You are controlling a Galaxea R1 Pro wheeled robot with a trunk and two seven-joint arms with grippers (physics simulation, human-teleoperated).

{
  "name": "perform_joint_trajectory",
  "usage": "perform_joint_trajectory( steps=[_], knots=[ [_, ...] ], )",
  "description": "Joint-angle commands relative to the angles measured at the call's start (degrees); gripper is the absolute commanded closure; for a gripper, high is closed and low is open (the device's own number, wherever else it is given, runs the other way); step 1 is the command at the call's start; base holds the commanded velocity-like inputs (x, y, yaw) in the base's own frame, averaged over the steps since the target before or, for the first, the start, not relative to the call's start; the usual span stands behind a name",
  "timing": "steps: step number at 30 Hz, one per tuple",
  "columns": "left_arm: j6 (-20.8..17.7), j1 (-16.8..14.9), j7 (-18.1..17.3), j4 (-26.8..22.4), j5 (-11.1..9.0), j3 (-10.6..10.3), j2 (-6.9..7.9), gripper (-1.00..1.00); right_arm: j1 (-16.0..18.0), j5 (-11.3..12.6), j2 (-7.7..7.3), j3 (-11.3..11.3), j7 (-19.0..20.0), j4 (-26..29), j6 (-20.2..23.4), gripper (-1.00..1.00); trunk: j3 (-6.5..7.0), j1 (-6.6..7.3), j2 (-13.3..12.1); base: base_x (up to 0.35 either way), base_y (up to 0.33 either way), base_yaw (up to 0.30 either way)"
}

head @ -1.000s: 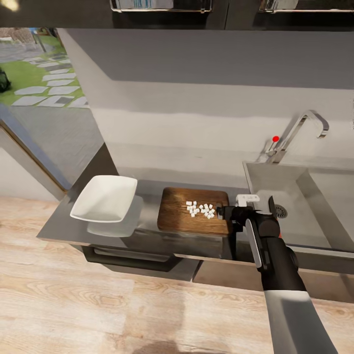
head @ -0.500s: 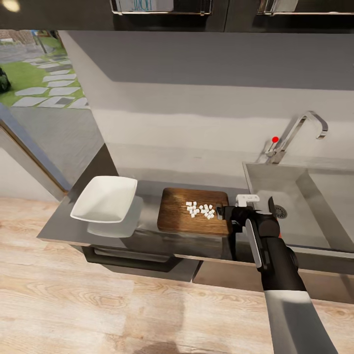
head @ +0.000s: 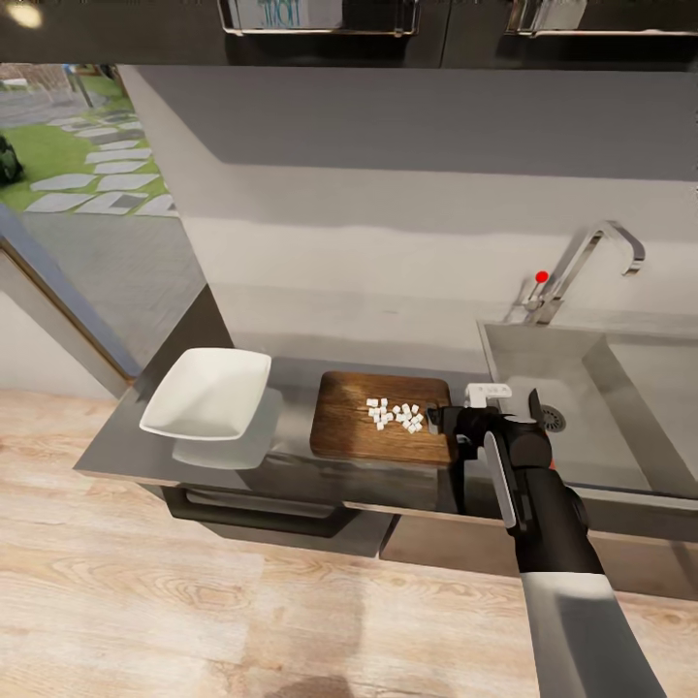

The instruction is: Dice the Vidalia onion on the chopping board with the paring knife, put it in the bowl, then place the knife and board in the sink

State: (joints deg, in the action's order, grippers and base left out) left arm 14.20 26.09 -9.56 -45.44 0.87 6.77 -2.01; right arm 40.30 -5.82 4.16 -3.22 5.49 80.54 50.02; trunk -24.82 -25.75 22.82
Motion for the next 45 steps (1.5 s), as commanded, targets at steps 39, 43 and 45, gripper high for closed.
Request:
perform_joint_trajectory(
  steps=[39,43,45],
  knots=[
    [0.03,0.02,-0.54,1.40,0.18,0.35,-0.09,-1.00,0.05,-0.86,-0.42,0.33,-2.55,0.58,0.17,-1.00,0.13,-0.04,0.10,0.000,0.017,0.000],
    [0.03,0.02,-0.54,1.40,0.18,0.35,-0.08,-1.00,0.05,-0.86,-0.47,0.25,-2.54,0.58,0.17,-1.00,0.13,-0.04,0.10,0.000,0.000,0.000],
    [0.03,0.02,-0.53,1.40,0.16,0.35,-0.09,-1.00,0.05,-0.86,-0.47,0.29,-2.53,0.58,0.17,-1.00,0.13,-0.04,0.10,0.000,0.000,0.000]
  ],
)
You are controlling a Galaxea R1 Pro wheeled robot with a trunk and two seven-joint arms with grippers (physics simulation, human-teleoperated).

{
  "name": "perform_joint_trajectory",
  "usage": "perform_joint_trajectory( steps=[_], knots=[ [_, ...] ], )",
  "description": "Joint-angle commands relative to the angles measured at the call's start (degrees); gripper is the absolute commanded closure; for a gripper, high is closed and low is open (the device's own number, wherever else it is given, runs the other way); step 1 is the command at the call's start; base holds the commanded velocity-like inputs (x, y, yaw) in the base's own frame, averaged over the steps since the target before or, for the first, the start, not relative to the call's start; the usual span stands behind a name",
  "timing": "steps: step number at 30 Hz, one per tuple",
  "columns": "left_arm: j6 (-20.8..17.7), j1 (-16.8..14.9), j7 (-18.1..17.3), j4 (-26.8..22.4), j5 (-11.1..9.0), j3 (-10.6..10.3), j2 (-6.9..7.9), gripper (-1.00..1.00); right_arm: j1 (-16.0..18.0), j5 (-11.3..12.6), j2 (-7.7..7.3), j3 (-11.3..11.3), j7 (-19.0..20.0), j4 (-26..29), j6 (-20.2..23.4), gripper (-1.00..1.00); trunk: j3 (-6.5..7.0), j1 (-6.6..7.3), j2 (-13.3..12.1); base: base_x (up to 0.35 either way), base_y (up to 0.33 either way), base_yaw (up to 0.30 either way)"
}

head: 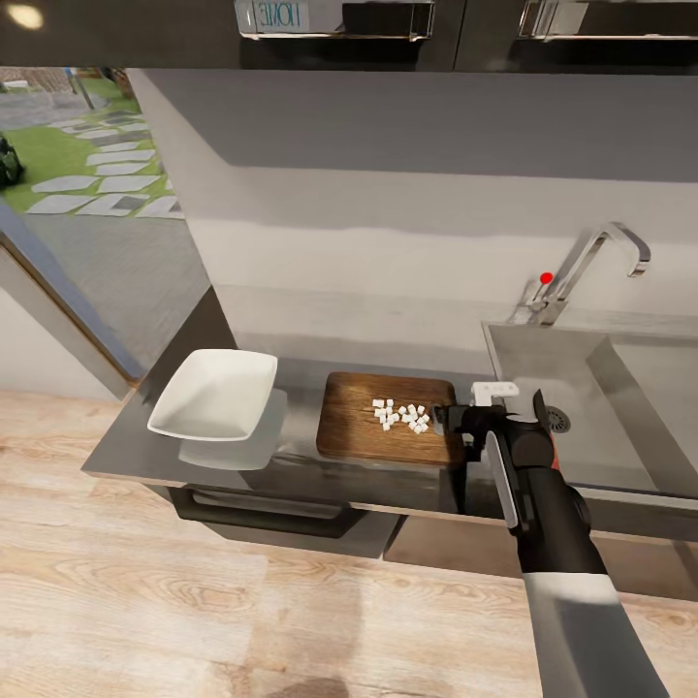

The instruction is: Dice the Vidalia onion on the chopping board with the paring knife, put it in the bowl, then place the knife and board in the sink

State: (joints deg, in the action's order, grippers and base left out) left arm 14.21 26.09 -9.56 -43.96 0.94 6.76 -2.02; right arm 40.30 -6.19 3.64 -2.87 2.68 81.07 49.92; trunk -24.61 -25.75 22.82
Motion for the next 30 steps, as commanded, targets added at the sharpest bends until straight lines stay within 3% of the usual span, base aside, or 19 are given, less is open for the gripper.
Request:
perform_joint_trajectory(
  steps=[1,30],
  knots=[
    [0.03,0.02,-0.53,-0.06,0.08,0.34,-0.09,-1.00,0.04,-0.49,0.05,-0.05,0.27,0.05,0.27,-1.00,-0.08,-0.04,0.10,0.000,0.000,0.000],
    [0.03,0.02,-0.52,0.10,0.03,0.36,-0.09,-1.00,0.04,-0.49,0.05,0.12,0.31,0.05,0.27,-1.00,-0.98,-0.04,0.10,0.000,0.000,0.000]
  ],
)
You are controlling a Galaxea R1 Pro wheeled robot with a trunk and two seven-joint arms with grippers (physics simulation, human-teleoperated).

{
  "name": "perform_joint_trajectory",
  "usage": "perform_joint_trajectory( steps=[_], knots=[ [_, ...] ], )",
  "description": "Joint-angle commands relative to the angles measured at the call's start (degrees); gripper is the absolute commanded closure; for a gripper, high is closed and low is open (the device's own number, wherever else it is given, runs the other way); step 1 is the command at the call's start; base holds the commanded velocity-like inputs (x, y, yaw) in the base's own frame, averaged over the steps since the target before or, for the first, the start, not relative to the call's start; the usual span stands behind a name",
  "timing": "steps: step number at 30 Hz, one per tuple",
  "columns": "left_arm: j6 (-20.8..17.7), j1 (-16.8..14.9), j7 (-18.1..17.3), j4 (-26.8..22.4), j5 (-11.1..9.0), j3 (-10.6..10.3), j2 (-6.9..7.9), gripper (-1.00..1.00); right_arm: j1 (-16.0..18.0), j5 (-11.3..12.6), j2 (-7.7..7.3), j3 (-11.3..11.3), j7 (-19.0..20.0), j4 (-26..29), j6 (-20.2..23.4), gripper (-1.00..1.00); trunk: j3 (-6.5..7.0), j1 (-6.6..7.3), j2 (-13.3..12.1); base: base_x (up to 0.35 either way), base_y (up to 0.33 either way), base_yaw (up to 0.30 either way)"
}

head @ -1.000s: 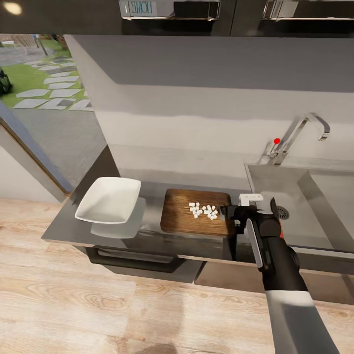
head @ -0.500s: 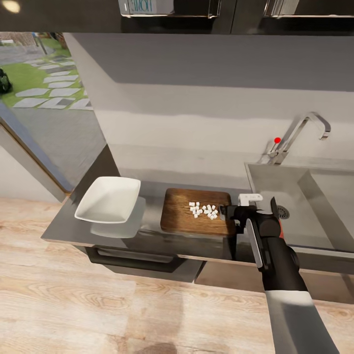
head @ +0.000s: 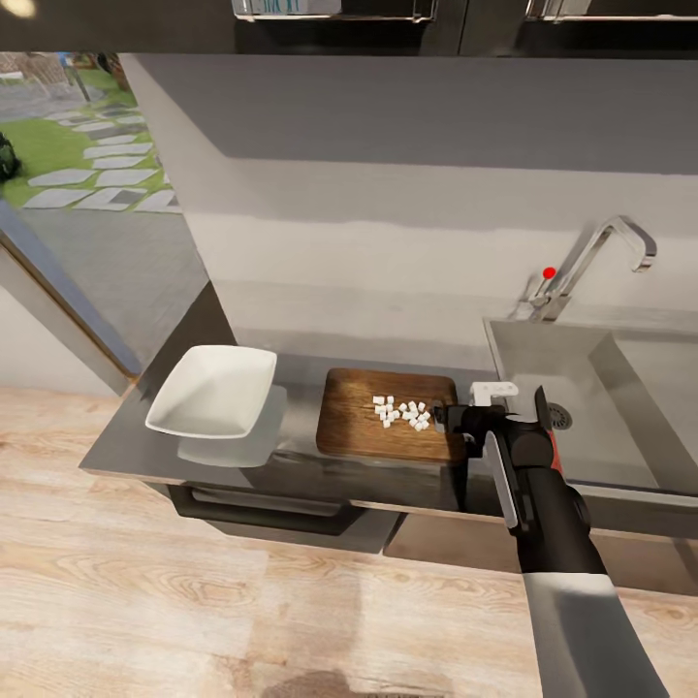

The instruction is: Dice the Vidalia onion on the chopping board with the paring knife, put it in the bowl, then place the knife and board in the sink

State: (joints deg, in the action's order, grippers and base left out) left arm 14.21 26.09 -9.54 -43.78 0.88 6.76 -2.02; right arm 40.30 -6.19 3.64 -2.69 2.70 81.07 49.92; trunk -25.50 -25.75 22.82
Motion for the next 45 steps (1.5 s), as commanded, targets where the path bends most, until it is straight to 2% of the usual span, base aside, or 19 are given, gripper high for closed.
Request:
perform_joint_trajectory(
  steps=[1,19,20,45],
  knots=[
    [0.03,0.02,-0.52,-0.08,0.09,0.36,-0.07,-1.00,0.04,-0.49,0.05,-0.09,0.28,0.05,0.27,-1.00,-0.09,-0.03,0.10,0.000,0.000,0.000],
    [0.03,0.02,-0.55,-0.08,0.09,0.36,-0.08,-1.00,0.04,-0.48,0.07,-0.31,0.21,0.58,0.27,-1.00,-0.10,-0.03,0.10,0.000,0.000,0.000],
    [0.03,0.00,-0.53,-0.08,0.09,0.34,-0.08,-1.00,0.04,-0.49,0.06,-0.37,0.21,0.61,0.27,1.00,-0.10,-0.03,0.10,0.000,0.000,0.000],
    [0.03,0.02,-0.52,-0.07,0.09,0.36,-0.08,-1.00,0.04,-0.49,0.05,-0.29,0.20,0.66,0.27,1.00,-0.10,-0.03,0.10,0.000,0.000,0.000]
  ],
)
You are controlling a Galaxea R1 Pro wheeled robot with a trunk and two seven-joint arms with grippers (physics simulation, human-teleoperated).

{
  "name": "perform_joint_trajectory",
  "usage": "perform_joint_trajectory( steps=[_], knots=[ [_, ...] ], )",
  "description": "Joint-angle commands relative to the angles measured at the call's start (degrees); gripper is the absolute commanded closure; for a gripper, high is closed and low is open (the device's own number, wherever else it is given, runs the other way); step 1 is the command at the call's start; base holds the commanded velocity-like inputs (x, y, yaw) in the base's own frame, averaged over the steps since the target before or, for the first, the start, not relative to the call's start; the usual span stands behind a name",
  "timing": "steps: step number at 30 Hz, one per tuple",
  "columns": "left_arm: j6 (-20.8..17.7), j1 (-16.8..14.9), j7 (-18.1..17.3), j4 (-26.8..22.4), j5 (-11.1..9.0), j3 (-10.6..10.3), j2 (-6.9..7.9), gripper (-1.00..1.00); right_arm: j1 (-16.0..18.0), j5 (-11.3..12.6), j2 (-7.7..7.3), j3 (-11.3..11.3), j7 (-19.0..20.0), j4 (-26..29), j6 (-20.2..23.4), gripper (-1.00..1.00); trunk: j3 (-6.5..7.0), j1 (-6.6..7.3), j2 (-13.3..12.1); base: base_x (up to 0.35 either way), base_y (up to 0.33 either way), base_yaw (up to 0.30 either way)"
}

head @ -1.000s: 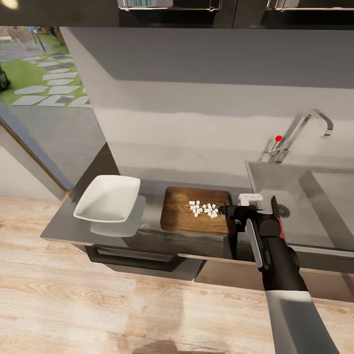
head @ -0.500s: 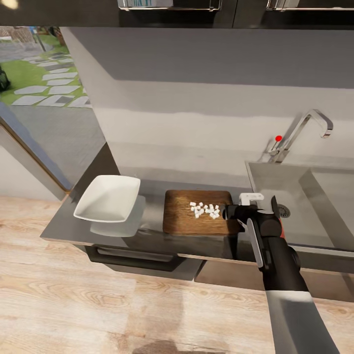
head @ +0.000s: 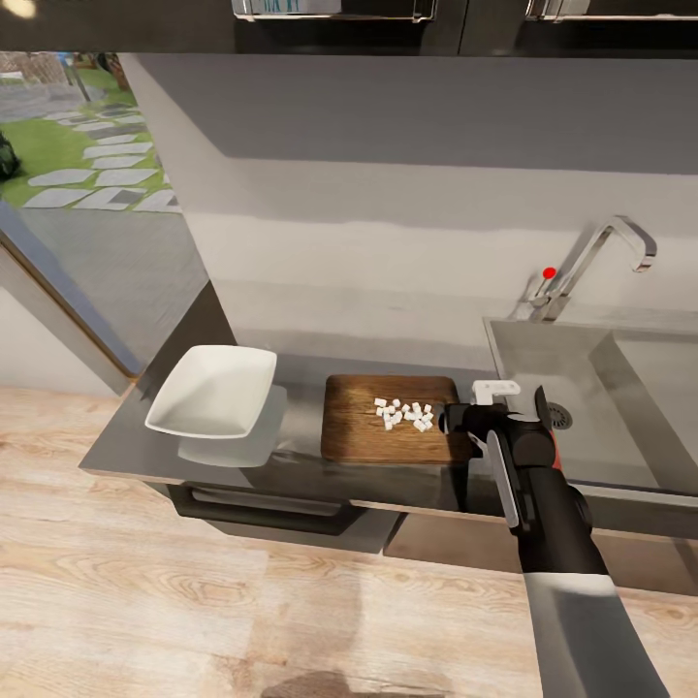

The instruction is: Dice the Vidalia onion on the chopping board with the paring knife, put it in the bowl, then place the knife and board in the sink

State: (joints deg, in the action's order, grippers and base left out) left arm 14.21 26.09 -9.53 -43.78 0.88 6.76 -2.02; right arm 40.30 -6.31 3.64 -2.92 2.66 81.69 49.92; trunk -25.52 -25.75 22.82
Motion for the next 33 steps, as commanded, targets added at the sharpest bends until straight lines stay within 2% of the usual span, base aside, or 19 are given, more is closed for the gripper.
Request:
perform_joint_trajectory(
  steps=[1,15,25,33],
  knots=[
    [0.03,0.02,-0.56,-0.05,0.09,0.36,-0.09,-1.00,0.04,-0.37,0.05,-0.06,0.24,0.05,0.28,1.00,-0.06,-0.03,0.10,0.000,0.000,0.000],
    [0.03,0.02,-0.54,0.15,0.18,0.33,-0.09,-1.00,0.04,-0.37,0.05,0.02,0.24,0.05,0.27,1.00,0.96,-0.03,0.10,-0.004,-0.001,0.000],
    [0.03,0.02,-0.49,0.49,0.27,0.27,-0.09,-1.00,0.04,-0.37,0.05,0.07,0.26,0.05,0.27,1.00,1.85,-0.03,0.10,-0.142,-0.123,0.000],
    [0.03,0.01,-0.49,0.45,0.27,0.27,-0.09,-1.00,0.04,-0.37,0.05,0.11,0.24,0.05,0.27,1.00,2.56,-0.03,0.10,-0.006,0.072,0.000]
  ],
)
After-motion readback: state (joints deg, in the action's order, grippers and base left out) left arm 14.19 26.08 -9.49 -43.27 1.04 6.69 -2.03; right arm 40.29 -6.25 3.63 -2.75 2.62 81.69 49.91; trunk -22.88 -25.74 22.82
